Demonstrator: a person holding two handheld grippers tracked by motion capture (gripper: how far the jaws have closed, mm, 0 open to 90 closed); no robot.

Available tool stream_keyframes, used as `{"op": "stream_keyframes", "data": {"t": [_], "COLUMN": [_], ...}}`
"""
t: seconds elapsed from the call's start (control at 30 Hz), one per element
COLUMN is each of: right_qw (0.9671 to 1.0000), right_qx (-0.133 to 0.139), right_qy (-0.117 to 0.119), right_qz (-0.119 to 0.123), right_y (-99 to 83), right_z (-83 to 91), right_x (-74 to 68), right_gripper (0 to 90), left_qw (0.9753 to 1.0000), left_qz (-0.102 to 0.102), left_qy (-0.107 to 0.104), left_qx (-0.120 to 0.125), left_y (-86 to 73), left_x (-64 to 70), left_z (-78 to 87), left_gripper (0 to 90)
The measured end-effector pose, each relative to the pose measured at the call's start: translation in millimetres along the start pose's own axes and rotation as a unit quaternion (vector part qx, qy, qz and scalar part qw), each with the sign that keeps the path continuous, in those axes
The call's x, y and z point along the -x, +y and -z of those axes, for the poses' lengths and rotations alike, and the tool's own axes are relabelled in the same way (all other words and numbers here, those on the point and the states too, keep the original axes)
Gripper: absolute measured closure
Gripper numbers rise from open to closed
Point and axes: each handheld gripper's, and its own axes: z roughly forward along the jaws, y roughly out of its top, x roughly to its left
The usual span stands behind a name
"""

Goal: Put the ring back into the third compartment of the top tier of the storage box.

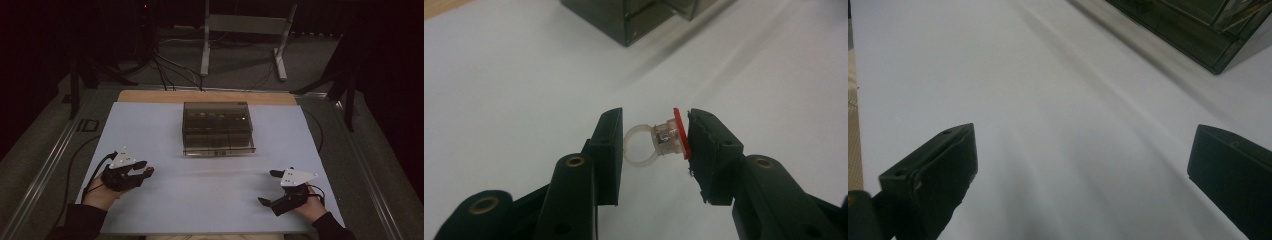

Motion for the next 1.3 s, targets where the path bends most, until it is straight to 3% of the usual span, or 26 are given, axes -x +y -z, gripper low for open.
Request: {"op": "stream_keyframes", "data": {"t": [0.57, 1.3], "right_qw": [1.0000, 1.0000], "right_qx": [0.002, 0.003], "right_qy": [0.001, 0.001], "right_qz": [-0.001, 0.003], "right_y": [0.1, 0.7], "right_z": [0.9, 1.6], "right_x": [0.0, -1.4], "right_gripper": [0.1, 0.1], "left_qw": [0.9988, 0.9937], "left_qz": [-0.030, -0.072], "left_qy": [-0.037, -0.081], "left_qx": [0.012, 0.028], "left_y": [29.6, 62.0], "left_x": [12.0, 30.1], "left_z": [-2.9, -20.3], "left_gripper": [59.7, 59.6]}}
